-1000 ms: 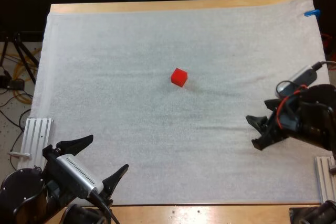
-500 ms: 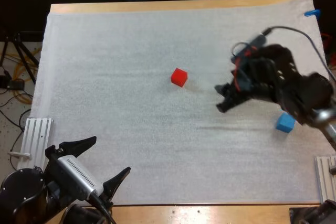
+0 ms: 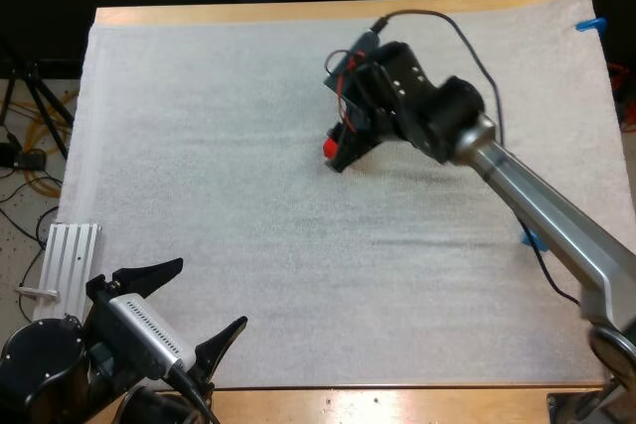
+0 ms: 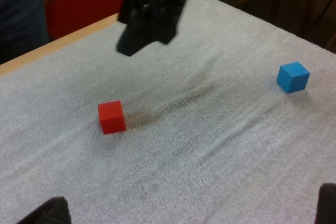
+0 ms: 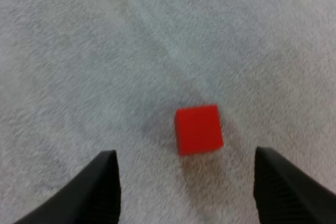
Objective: Stack red cube on blue cube
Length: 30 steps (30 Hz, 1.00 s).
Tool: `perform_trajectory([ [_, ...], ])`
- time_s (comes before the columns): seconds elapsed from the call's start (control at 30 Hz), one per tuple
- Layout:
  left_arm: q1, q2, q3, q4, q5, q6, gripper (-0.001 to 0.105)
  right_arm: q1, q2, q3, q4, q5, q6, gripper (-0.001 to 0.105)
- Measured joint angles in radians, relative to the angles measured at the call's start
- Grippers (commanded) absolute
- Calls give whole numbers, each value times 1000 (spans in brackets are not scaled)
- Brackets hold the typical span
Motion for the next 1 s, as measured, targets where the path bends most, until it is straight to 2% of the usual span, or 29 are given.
perform_trajectory([
  [0.2, 0, 0, 0, 0, 0, 0, 87, 0, 140, -107, 0, 31, -17, 54],
  [0.43, 0, 0, 0, 0, 0, 0, 87, -5, 248, -119, 0, 76, -24, 54],
  [0.67, 0, 0, 0, 0, 0, 0, 87, -42, 344, -136, 0, 77, -25, 54],
  [1.0, 0, 34, 0, 0, 0, 0, 87, -66, 371, -171, 5, -38, -5, 54],
])
